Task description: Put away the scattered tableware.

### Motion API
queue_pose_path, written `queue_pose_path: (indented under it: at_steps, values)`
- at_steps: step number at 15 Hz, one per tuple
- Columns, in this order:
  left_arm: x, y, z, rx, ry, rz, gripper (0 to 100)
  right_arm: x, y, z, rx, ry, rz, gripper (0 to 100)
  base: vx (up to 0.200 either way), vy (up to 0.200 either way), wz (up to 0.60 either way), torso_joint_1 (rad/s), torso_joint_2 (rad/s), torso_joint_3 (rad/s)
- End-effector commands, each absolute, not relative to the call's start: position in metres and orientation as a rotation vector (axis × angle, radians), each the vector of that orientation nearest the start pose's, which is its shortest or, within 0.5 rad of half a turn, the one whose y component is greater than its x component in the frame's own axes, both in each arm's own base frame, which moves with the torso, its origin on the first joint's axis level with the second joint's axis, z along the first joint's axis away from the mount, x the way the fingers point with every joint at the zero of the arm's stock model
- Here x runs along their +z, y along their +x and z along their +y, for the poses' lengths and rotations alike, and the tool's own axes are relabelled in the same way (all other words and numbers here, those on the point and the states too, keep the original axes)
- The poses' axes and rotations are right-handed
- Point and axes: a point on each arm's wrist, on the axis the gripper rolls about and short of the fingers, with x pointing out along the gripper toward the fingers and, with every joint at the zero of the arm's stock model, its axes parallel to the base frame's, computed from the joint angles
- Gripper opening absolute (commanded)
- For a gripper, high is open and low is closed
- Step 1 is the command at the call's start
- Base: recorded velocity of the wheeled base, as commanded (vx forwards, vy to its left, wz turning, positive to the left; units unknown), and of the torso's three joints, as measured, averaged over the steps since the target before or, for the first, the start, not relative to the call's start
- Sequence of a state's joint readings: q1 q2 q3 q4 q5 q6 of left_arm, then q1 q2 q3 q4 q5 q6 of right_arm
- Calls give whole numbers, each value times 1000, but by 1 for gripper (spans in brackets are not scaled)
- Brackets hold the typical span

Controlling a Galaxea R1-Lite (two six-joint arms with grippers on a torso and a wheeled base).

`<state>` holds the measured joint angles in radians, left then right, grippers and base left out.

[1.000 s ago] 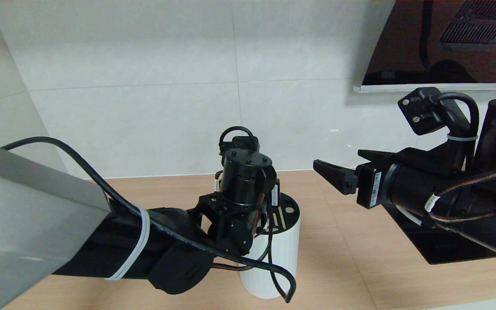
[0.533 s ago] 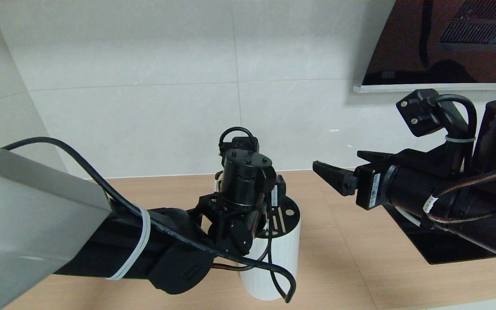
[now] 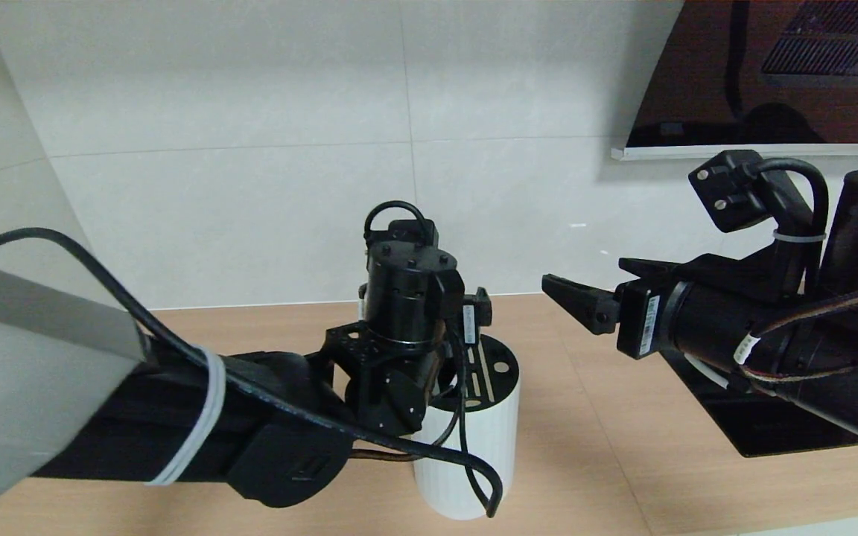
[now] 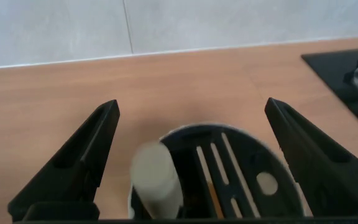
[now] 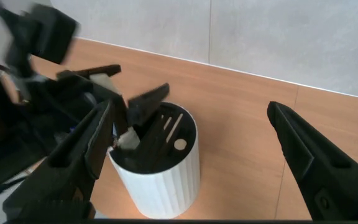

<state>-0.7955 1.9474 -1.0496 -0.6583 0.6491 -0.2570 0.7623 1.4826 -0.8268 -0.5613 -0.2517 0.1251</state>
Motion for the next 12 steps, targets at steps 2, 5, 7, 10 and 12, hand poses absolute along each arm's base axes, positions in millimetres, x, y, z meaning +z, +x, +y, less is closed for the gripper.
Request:
queue_pose_path:
  at_steps: [2, 5, 7, 10, 12]
  values:
    - [245, 230, -211, -205, -234, 46, 100, 245, 195, 169, 479, 82, 107, 100, 0, 0, 0, 0, 0, 0]
    - [277, 191, -156, -300, -247, -48, 100, 251, 205, 151, 435, 97, 82, 100, 0, 0, 0, 0, 0, 0]
    - [289, 176, -117, -294, -206, -120, 100, 258, 196, 128, 380, 118, 50, 100, 0, 0, 0, 0, 0, 0]
    - [297, 126, -61, -220, -186, -197, 100, 248, 126, 69, 321, 136, -21, 100, 0, 0, 0, 0, 0, 0]
    - [280, 79, -32, -185, -170, -189, 100, 249, 85, 40, 287, 155, -125, 100, 0, 0, 0, 0, 0, 0]
